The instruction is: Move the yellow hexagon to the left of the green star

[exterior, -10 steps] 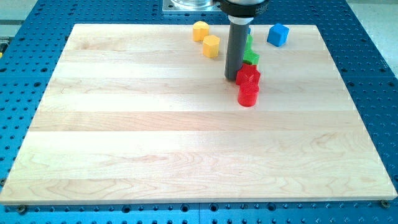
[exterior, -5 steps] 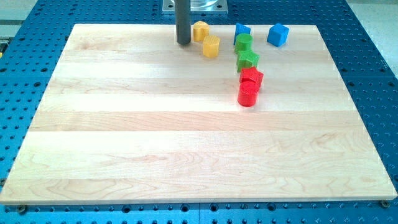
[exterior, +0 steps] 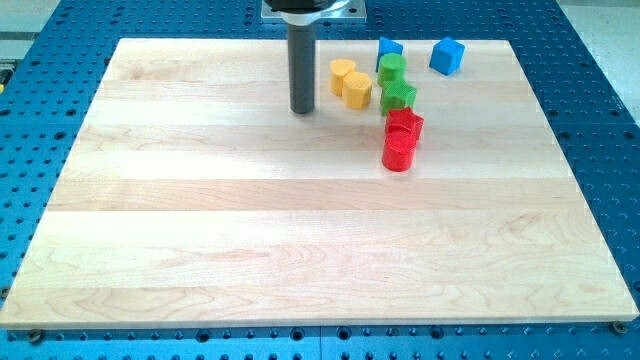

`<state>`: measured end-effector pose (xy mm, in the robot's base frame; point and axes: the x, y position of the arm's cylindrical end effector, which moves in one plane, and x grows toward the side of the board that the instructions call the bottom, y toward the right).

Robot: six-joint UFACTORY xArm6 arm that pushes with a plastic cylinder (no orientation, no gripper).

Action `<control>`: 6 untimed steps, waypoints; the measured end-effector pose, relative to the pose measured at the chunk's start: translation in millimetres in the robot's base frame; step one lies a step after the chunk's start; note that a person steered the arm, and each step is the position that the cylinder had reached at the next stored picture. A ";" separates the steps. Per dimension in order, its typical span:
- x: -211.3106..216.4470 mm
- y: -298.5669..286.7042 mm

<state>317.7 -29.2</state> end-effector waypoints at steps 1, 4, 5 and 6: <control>-65.8 4.8; -60.6 109.6; -2.6 108.8; 35.5 81.5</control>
